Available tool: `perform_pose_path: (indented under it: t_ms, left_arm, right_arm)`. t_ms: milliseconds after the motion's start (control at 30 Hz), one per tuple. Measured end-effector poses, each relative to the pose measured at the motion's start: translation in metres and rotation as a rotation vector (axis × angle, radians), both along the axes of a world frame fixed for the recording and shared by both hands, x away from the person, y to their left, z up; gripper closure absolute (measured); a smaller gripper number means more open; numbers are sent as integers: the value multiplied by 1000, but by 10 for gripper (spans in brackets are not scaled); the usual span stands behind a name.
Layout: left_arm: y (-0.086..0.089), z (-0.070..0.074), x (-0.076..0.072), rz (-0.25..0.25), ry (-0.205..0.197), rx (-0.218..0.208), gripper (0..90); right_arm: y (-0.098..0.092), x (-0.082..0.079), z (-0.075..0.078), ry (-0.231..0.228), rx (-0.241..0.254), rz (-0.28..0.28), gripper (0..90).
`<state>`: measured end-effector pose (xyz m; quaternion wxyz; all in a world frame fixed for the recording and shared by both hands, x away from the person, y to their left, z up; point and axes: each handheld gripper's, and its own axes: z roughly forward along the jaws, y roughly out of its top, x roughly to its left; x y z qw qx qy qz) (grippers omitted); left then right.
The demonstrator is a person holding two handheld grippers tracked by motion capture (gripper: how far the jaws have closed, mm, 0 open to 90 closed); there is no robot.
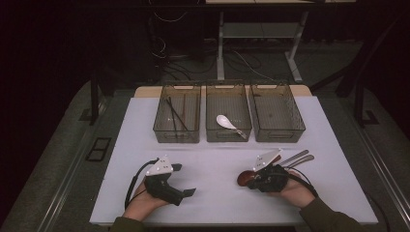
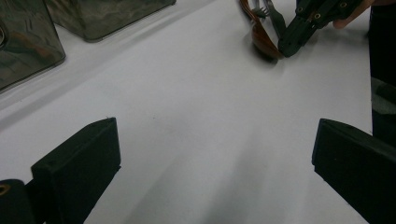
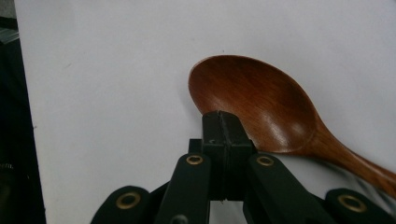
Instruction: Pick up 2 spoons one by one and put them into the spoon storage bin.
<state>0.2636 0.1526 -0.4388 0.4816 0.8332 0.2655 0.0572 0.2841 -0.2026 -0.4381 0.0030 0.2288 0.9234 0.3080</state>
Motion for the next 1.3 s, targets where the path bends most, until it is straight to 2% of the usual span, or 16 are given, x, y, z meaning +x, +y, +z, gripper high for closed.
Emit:
perform_pose_path:
  t_ms: [533,733,933,1033,1133,1233,1300]
  left_arm:
    - [-1,0,0,1,2,3,4]
    - [0,0,0,1,2,3,4]
    - [1,0,1,0,1,4,4]
    - [0,0,0,1,1,3,5]
    - [0,0,0,0,2,3,4]
    - [0,-1,0,1,2,3,4]
    - [0,-1,1,0,1,4,5]
  right_arm:
    - [20,20,-2,-30,36,-21,894]
    - [28,32,-3,-51,31,-23,894]
    - [30,35,-1,-62,35,-32,892]
    - [26,34,6,-54,71,-56,844]
    - [19,36,14,-64,107,-73,773]
    - [11,43,21,-68,138,-92,672]
    - [7,51,24,-74,133,-103,616]
